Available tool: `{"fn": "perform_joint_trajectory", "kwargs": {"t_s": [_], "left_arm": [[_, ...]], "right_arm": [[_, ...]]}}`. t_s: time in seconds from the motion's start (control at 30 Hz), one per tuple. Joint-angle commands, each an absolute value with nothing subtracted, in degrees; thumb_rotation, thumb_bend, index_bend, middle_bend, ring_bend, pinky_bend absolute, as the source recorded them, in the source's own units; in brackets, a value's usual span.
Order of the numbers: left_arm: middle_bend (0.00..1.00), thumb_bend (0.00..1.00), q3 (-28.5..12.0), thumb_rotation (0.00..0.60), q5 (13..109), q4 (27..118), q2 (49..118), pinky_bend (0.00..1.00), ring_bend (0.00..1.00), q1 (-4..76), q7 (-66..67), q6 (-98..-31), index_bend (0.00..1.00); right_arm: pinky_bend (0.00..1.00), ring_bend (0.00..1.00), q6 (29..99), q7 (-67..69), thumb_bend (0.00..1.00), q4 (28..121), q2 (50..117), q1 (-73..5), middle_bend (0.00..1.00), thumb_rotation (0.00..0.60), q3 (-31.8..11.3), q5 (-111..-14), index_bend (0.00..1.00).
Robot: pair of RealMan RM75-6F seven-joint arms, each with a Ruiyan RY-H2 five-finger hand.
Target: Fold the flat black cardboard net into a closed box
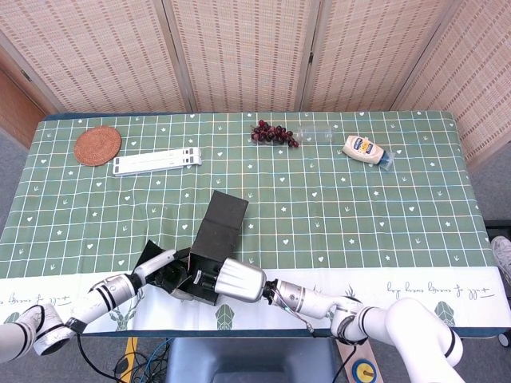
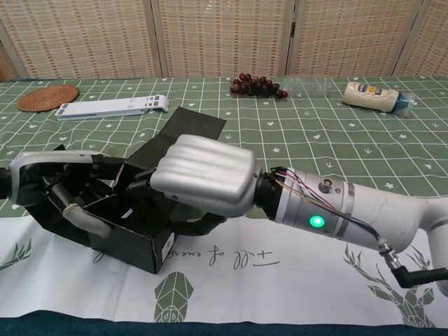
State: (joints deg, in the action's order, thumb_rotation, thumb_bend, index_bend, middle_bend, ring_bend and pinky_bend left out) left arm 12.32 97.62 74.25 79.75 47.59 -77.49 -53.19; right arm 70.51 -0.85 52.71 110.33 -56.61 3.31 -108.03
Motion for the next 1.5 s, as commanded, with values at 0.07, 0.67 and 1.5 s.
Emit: {"fn": "perform_joint_trajectory", "kwargs": {"t_s": [0.07, 0.67, 1.5], "left_arm": [[0.15, 0.1, 12.49, 0.6, 97.8, 74.31, 79.7, 0.85, 0.52, 47.67, -77.74, -53.33, 0.15], [0.15, 0.1, 12.96, 0.6, 98.31, 74.41, 79.58, 0.85, 0.52, 47.76, -79.89, -54.86, 0.15], [0.1, 0.1, 11.64, 0.6, 95.88, 76.6, 79.07, 0.85, 0.51, 46.57, -74.83, -55.11, 0.06]], "right_arm": [[0.87, 0.67, 68.64, -1.09, 0.48, 54.51, 108.8, -57.76, 0.41, 0.6, 3.66, -108.38, 0.36], [0.89, 0.7, 60.42, -3.31, 0.57, 61.58, 103.28, -62.71, 0.56, 0.6, 3.1, -108.39, 0.47], [0.9, 0.65, 60.95, -9.04, 0.52, 69.34, 97.81, -59.64, 0.22, 0.6, 3.15, -106.17, 0.07]]}}
